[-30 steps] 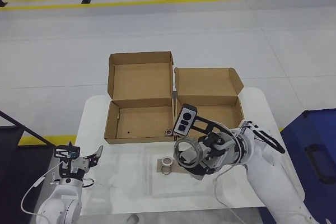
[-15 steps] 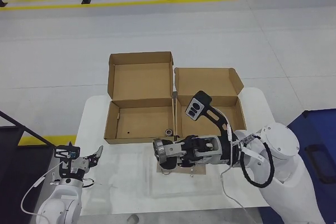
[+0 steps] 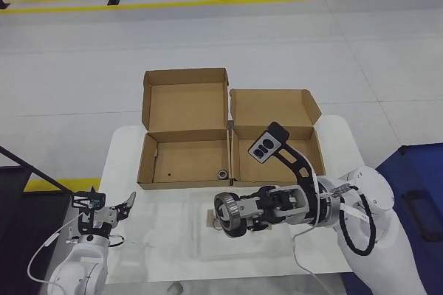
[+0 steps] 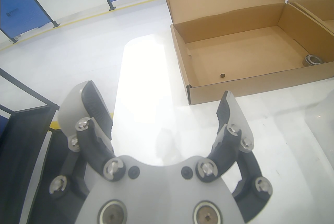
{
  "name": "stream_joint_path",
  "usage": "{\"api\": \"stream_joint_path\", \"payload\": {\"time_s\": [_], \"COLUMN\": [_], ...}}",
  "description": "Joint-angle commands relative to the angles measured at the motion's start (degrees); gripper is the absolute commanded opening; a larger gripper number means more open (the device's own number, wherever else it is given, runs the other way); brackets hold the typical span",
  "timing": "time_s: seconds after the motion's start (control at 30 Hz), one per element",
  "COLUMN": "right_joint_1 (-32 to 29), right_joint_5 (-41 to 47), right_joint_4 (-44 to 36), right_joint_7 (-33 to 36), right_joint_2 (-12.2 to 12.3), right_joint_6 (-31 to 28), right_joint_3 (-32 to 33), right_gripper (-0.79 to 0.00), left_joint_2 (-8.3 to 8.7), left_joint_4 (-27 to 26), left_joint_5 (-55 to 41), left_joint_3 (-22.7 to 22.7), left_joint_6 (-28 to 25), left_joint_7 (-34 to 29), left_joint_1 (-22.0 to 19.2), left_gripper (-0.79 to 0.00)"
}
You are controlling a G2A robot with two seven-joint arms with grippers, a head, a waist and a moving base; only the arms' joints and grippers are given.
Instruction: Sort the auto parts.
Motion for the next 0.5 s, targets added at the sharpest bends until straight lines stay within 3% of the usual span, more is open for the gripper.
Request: {"api": "stream_joint_path", "payload": {"time_s": [0.0,0.07,0.27,0.47], "right_joint_1": [0.0,0.0,1.4,0.7], "right_joint_5": [0.0,-1.4,-16.2,-21.8], "right_joint_4": [0.0,-0.4,-3.5,-6.4], "right_joint_7": [0.0,-1.7,-3.7,-2.6], "right_joint_2": [0.0,0.0,0.6,0.9], "right_joint_6": [0.0,-1.4,-16.2,-25.2], "right_joint_3": [0.0,0.5,5.8,8.5], "right_gripper": [-0.785,-0.785,-0.785,-0.785], "left_joint_2": [0.0,0.0,0.0,0.0], "left_joint_4": [0.0,0.0,0.0,0.0], "left_joint_5": [0.0,0.0,0.0,0.0], "left_joint_3": [0.0,0.0,0.0,0.0], "left_joint_6": [0.0,0.0,0.0,0.0], "left_joint_7": [0.0,0.0,0.0,0.0], "left_joint_1": [0.0,0.0,0.0,0.0], "left_gripper": [0.0,0.0,0.0,0.0]}}
